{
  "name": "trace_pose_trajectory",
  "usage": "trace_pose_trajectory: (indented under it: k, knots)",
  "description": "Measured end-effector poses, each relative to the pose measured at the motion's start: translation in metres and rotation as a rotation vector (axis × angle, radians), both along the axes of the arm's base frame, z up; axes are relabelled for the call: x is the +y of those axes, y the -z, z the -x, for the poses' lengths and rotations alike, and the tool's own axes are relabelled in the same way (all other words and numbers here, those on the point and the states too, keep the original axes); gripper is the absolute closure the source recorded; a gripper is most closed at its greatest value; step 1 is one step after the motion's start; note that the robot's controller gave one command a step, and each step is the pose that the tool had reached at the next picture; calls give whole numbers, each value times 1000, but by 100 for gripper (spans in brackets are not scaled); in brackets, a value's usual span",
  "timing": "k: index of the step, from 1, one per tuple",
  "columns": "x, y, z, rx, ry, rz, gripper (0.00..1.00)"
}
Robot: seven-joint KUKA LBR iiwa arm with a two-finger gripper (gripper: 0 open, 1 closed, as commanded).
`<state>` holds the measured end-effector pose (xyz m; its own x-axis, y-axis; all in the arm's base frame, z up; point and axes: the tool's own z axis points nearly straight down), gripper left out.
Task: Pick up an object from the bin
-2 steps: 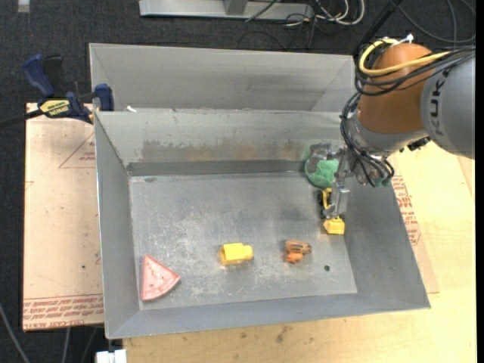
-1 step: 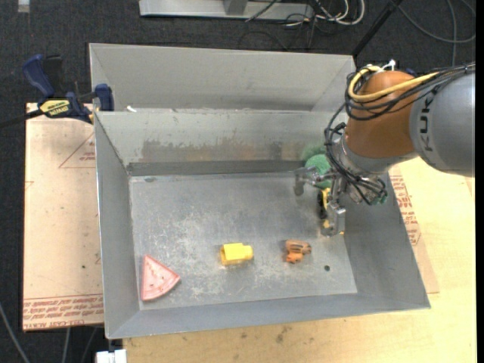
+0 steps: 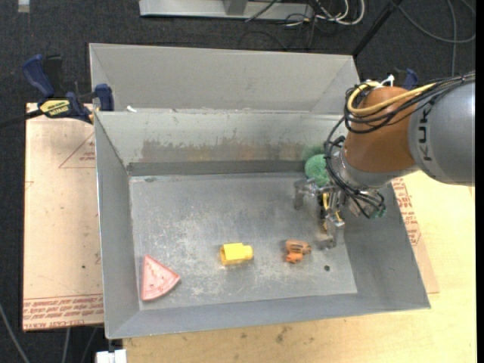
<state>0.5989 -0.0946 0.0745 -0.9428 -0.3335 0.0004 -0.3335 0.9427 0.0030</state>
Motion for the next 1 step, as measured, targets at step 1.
trace_pose_trajectory:
  k: [1]
  knots:
    - [-5, -10, 2, -2, 143, 1, 0]
